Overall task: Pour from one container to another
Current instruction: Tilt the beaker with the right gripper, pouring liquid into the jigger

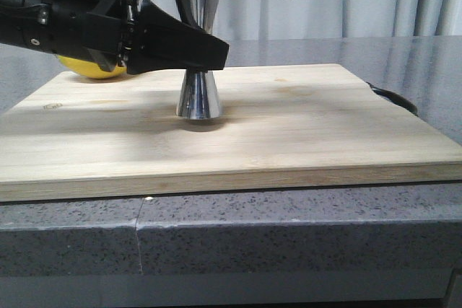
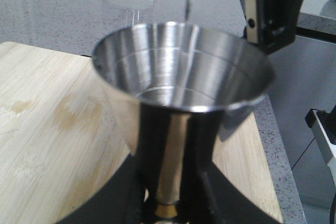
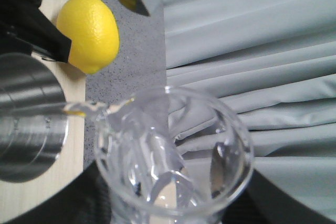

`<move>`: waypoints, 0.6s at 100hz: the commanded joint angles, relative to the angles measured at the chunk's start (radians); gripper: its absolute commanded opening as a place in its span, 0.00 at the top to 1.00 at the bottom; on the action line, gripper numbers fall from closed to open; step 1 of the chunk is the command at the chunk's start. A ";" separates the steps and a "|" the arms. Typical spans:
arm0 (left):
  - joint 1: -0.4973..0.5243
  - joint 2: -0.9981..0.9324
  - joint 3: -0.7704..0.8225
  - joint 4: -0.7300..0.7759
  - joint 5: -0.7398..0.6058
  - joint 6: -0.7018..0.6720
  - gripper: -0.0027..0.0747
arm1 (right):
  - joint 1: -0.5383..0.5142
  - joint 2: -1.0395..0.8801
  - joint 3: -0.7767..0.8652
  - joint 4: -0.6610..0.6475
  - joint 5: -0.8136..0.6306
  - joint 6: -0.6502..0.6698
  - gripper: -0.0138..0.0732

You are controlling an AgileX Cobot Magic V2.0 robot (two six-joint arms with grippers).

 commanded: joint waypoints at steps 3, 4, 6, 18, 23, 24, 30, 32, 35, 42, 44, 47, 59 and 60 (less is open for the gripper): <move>-0.010 -0.039 -0.028 -0.061 0.102 -0.006 0.98 | -0.004 -0.030 -0.036 -0.016 -0.069 -0.003 0.59; -0.010 -0.039 -0.028 -0.061 0.102 -0.006 0.98 | -0.004 -0.030 -0.036 -0.018 -0.067 -0.003 0.59; -0.010 -0.039 -0.028 -0.061 0.102 -0.006 0.98 | -0.004 -0.030 -0.036 -0.026 -0.067 -0.003 0.59; -0.010 -0.039 -0.028 -0.061 0.102 -0.006 0.98 | -0.004 -0.030 -0.036 -0.049 -0.058 -0.003 0.59; -0.010 -0.039 -0.028 -0.061 0.102 -0.006 0.98 | -0.004 -0.030 -0.036 -0.062 -0.056 -0.003 0.59; -0.010 -0.039 -0.028 -0.061 0.102 -0.006 0.98 | -0.004 -0.030 -0.036 -0.062 -0.056 -0.003 0.59; -0.010 -0.039 -0.028 -0.061 0.102 -0.006 0.98 | -0.004 -0.030 -0.036 -0.075 -0.056 -0.003 0.59; -0.010 -0.039 -0.028 -0.061 0.102 -0.006 0.98 | -0.004 -0.030 -0.036 -0.077 -0.054 -0.003 0.59; -0.010 -0.039 -0.028 -0.061 0.102 -0.006 0.98 | -0.004 -0.030 -0.036 -0.083 -0.054 -0.003 0.59; -0.010 -0.039 -0.028 -0.061 0.102 -0.006 0.98 | -0.004 -0.030 -0.036 -0.093 -0.054 -0.003 0.59; -0.010 -0.039 -0.028 -0.061 0.102 -0.006 0.98 | -0.004 -0.030 -0.036 -0.095 -0.054 -0.003 0.59; -0.010 -0.039 -0.028 -0.061 0.102 -0.006 0.98 | -0.004 -0.030 -0.036 -0.098 -0.054 -0.003 0.59; -0.010 -0.039 -0.028 -0.061 0.102 -0.006 0.98 | -0.004 -0.030 -0.036 -0.131 -0.053 -0.003 0.59; -0.010 -0.039 -0.028 -0.061 0.102 -0.006 0.98 | -0.004 -0.030 -0.036 -0.131 -0.053 -0.003 0.59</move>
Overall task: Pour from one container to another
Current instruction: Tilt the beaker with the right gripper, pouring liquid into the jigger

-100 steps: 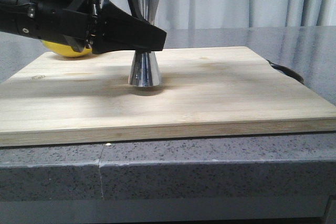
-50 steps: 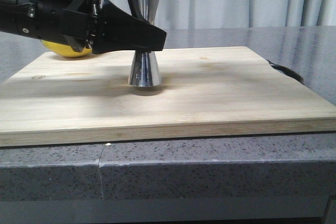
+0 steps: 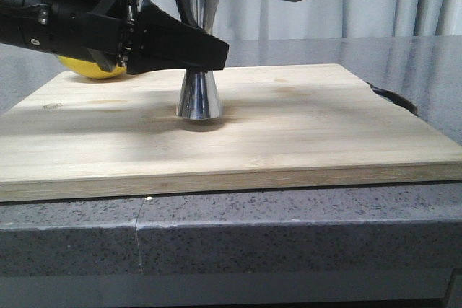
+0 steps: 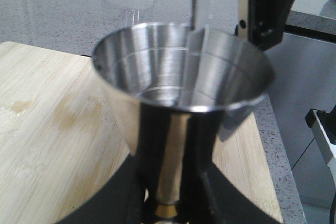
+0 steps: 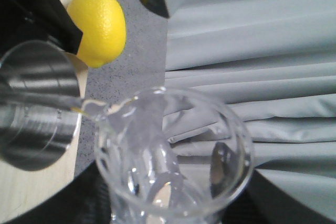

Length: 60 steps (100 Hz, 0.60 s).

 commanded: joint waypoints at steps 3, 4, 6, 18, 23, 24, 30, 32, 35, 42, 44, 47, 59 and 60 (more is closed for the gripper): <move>-0.010 -0.039 -0.028 -0.061 0.102 -0.006 0.98 | -0.004 -0.030 -0.036 -0.019 -0.055 -0.003 0.59; -0.010 -0.039 -0.028 -0.061 0.102 -0.006 0.98 | -0.004 -0.030 -0.036 -0.019 -0.055 -0.003 0.59; -0.010 -0.039 -0.028 -0.061 0.102 -0.006 0.98 | -0.004 -0.030 -0.036 -0.021 -0.055 -0.003 0.59; -0.010 -0.039 -0.028 -0.061 0.102 -0.006 0.98 | -0.004 -0.030 -0.036 -0.062 -0.054 -0.003 0.59; -0.010 -0.039 -0.028 -0.061 0.102 -0.006 0.98 | -0.004 -0.030 -0.036 -0.071 -0.054 -0.003 0.59; -0.010 -0.039 -0.028 -0.061 0.102 -0.006 0.98 | -0.004 -0.030 -0.036 -0.073 -0.054 -0.003 0.59; -0.010 -0.039 -0.028 -0.061 0.102 -0.006 0.98 | -0.004 -0.030 -0.036 -0.080 -0.054 -0.003 0.59; -0.010 -0.039 -0.028 -0.061 0.102 -0.006 0.98 | -0.004 -0.030 -0.036 -0.085 -0.054 -0.003 0.59; -0.010 -0.039 -0.028 -0.061 0.102 -0.006 0.98 | -0.004 -0.030 -0.036 -0.089 -0.054 -0.003 0.59; -0.010 -0.039 -0.028 -0.061 0.102 -0.006 0.98 | -0.004 -0.030 -0.036 -0.109 -0.054 -0.003 0.59; -0.010 -0.039 -0.028 -0.061 0.102 -0.006 0.98 | -0.004 -0.030 -0.036 -0.109 -0.054 -0.003 0.59; -0.010 -0.039 -0.028 -0.061 0.102 -0.006 0.98 | -0.004 -0.030 -0.036 -0.112 -0.054 -0.003 0.59; -0.010 -0.039 -0.028 -0.061 0.102 -0.006 0.98 | -0.004 -0.030 -0.036 -0.139 -0.054 -0.003 0.59; -0.010 -0.039 -0.028 -0.061 0.102 -0.006 0.98 | -0.004 -0.030 -0.036 -0.141 -0.054 -0.003 0.59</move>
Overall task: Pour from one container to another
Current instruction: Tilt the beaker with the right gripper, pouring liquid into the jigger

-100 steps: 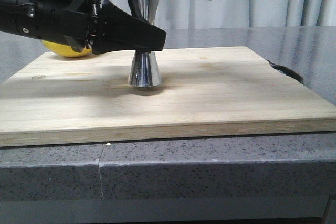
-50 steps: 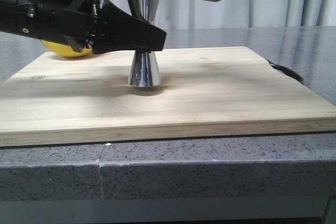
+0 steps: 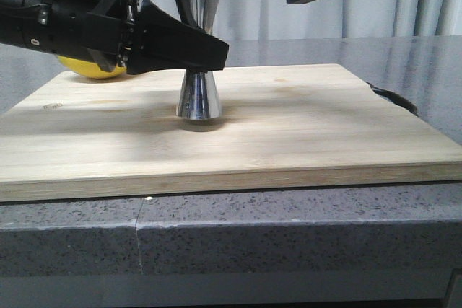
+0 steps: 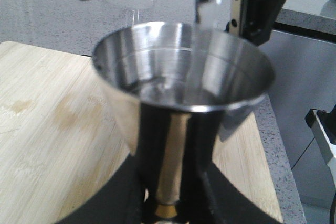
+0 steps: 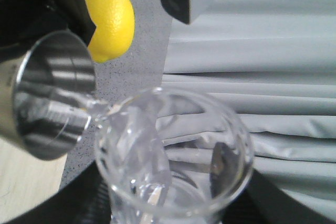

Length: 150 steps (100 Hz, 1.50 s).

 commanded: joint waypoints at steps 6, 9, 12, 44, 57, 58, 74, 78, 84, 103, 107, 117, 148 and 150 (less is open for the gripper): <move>-0.010 -0.039 -0.028 -0.061 0.102 -0.006 0.98 | -0.004 -0.030 -0.036 -0.038 -0.054 -0.003 0.59; -0.010 -0.039 -0.028 -0.061 0.102 -0.006 0.98 | -0.004 -0.030 -0.036 -0.043 -0.054 -0.003 0.59; -0.010 -0.039 -0.028 -0.061 0.102 -0.006 0.98 | -0.004 -0.030 -0.036 -0.048 -0.054 -0.003 0.59; -0.010 -0.039 -0.028 -0.061 0.102 -0.006 0.98 | -0.004 -0.030 -0.036 -0.094 -0.054 -0.003 0.59; -0.010 -0.039 -0.028 -0.061 0.102 -0.006 0.98 | -0.004 -0.030 -0.036 -0.115 -0.054 -0.003 0.59; -0.010 -0.039 -0.028 -0.061 0.102 -0.006 0.98 | -0.004 -0.030 -0.036 -0.115 -0.054 -0.003 0.59; -0.010 -0.039 -0.028 -0.061 0.102 -0.006 0.98 | -0.004 -0.030 -0.036 -0.115 -0.054 -0.003 0.59; -0.010 -0.039 -0.028 -0.061 0.102 -0.006 0.98 | -0.004 -0.030 -0.036 -0.115 -0.052 -0.003 0.59; -0.010 -0.039 -0.028 -0.061 0.102 -0.006 0.98 | -0.004 -0.030 -0.036 -0.114 -0.050 -0.003 0.59; -0.010 -0.039 -0.028 -0.061 0.102 -0.006 0.98 | -0.004 -0.030 -0.036 -0.052 -0.037 -0.003 0.59; -0.010 -0.039 -0.028 -0.061 0.102 -0.006 0.98 | -0.004 -0.030 -0.036 -0.036 -0.034 -0.003 0.59; -0.010 -0.039 -0.028 -0.061 0.102 -0.006 0.98 | -0.004 -0.030 -0.036 0.027 -0.028 -0.003 0.59; -0.010 -0.039 -0.029 -0.061 0.102 -0.006 0.98 | -0.004 -0.030 -0.036 0.474 -0.001 0.130 0.59; -0.010 -0.039 -0.029 -0.061 0.102 -0.006 0.98 | -0.004 -0.030 -0.036 0.518 -0.001 0.135 0.59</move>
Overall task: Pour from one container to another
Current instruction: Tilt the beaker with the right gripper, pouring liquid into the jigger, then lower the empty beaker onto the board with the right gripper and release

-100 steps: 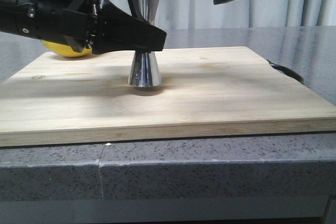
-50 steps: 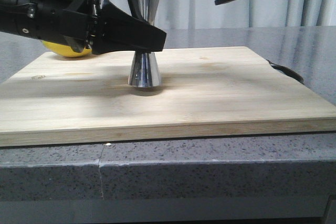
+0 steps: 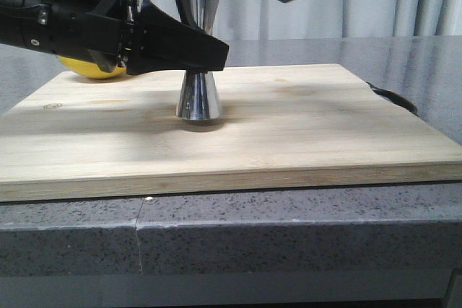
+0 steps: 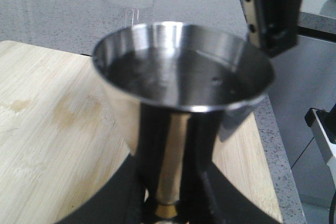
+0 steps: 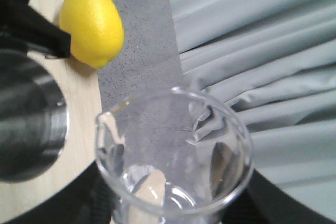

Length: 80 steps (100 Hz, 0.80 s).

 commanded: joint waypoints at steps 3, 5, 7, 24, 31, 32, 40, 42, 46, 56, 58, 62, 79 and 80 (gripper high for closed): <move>-0.010 -0.039 -0.032 -0.065 0.102 -0.004 0.98 | -0.004 -0.030 -0.036 0.223 -0.053 0.050 0.59; -0.010 -0.039 -0.034 -0.065 0.102 -0.004 0.98 | -0.004 -0.030 -0.036 0.274 -0.053 0.050 0.59; -0.010 -0.039 -0.037 -0.063 0.102 -0.004 0.98 | -0.004 -0.030 -0.036 0.324 -0.053 0.050 0.59; -0.010 -0.039 -0.061 -0.053 0.102 -0.004 0.98 | -0.040 -0.020 -0.036 0.592 -0.055 0.050 0.59; -0.010 -0.039 -0.060 -0.053 0.102 -0.004 0.98 | -0.068 -0.009 -0.036 0.646 -0.053 0.050 0.59; -0.010 -0.039 -0.060 -0.053 0.102 -0.004 0.98 | -0.074 -0.006 -0.036 0.651 -0.053 0.050 0.59; -0.010 -0.039 -0.060 -0.051 0.102 -0.004 0.98 | -0.104 0.016 -0.032 0.673 -0.055 0.050 0.59; -0.010 -0.039 -0.060 -0.051 0.102 -0.004 0.98 | -0.111 0.019 -0.031 0.678 -0.055 0.050 0.59; -0.010 -0.039 -0.060 -0.051 0.102 -0.004 0.98 | -0.127 0.032 -0.024 0.687 -0.064 0.050 0.59; -0.010 -0.039 -0.060 -0.051 0.102 -0.004 0.98 | -0.156 0.057 0.006 0.702 -0.098 0.060 0.59; -0.010 -0.039 -0.060 -0.051 0.102 -0.004 0.98 | -0.164 0.064 0.015 0.702 -0.111 0.069 0.59; -0.010 -0.039 -0.060 -0.051 0.102 -0.004 0.98 | -0.170 0.070 0.032 0.702 -0.132 0.085 0.59; -0.010 -0.039 -0.060 -0.051 0.096 -0.004 0.98 | -0.178 0.079 0.160 0.702 -0.324 0.166 0.59; -0.010 -0.039 -0.060 -0.051 0.094 -0.004 0.98 | -0.178 0.079 0.165 0.702 -0.332 0.173 0.59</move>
